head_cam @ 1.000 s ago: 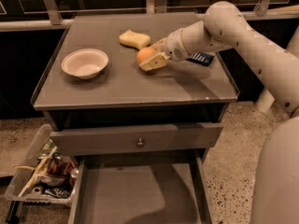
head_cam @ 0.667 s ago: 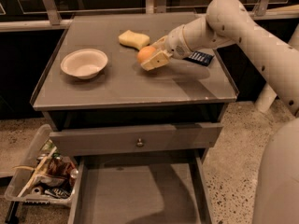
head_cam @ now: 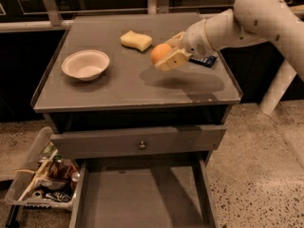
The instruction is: Place orange into middle drawer
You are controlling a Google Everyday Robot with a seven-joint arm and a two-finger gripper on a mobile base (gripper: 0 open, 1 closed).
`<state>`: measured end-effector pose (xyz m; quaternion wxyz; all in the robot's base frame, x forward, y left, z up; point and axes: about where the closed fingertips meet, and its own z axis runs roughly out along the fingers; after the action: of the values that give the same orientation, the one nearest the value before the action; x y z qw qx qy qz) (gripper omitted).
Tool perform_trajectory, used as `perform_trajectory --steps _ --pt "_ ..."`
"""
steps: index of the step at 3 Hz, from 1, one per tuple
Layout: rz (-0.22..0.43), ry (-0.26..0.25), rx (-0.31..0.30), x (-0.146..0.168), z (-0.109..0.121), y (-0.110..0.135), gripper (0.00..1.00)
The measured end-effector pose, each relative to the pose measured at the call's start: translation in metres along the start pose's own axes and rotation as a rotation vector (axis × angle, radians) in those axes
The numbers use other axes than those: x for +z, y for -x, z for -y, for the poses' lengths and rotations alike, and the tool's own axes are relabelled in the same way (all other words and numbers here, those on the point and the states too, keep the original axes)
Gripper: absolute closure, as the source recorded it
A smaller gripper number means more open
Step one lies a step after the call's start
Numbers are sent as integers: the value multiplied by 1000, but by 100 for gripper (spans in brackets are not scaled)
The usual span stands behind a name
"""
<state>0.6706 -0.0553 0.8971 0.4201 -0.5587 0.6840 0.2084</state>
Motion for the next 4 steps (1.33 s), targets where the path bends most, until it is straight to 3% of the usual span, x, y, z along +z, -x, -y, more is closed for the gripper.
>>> perform_trajectory --steps 2,4 --pt "-32 -105 -56 -93 -59 -15 100" --pt "-34 -170 16 -141 -131 -61 100"
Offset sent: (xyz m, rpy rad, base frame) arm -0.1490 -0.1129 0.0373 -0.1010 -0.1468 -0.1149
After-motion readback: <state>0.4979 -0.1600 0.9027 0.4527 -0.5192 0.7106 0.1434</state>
